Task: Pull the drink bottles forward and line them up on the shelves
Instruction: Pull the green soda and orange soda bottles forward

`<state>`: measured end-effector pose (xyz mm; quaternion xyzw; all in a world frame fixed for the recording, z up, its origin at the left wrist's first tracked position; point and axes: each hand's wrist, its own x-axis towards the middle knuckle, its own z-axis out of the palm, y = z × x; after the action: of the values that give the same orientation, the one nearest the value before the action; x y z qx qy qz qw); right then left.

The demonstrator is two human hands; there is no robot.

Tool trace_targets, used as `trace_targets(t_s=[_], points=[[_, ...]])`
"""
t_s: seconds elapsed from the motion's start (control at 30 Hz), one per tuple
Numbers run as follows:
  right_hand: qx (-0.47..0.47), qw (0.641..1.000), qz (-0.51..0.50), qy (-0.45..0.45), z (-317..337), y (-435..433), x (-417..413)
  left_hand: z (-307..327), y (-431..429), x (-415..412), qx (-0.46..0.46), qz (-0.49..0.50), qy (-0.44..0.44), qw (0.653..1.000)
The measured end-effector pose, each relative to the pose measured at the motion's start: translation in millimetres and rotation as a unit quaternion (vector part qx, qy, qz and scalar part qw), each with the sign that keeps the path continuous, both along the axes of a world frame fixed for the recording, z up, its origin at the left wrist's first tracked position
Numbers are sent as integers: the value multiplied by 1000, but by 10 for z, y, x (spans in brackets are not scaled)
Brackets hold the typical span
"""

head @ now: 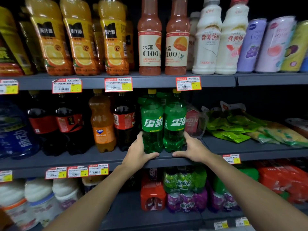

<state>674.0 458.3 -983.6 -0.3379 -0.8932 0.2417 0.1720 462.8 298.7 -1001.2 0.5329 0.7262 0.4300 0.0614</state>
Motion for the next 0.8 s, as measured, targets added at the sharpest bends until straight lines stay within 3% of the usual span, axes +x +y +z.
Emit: trace_targets(t_s=[0.53,0.8], points=[[-15,1000,17,-3,-14,17,2,-78,26,102,14,62,12,998],[-5,1000,-23,3,-36,-57,-38,-32,15,105,6,55,9,998]])
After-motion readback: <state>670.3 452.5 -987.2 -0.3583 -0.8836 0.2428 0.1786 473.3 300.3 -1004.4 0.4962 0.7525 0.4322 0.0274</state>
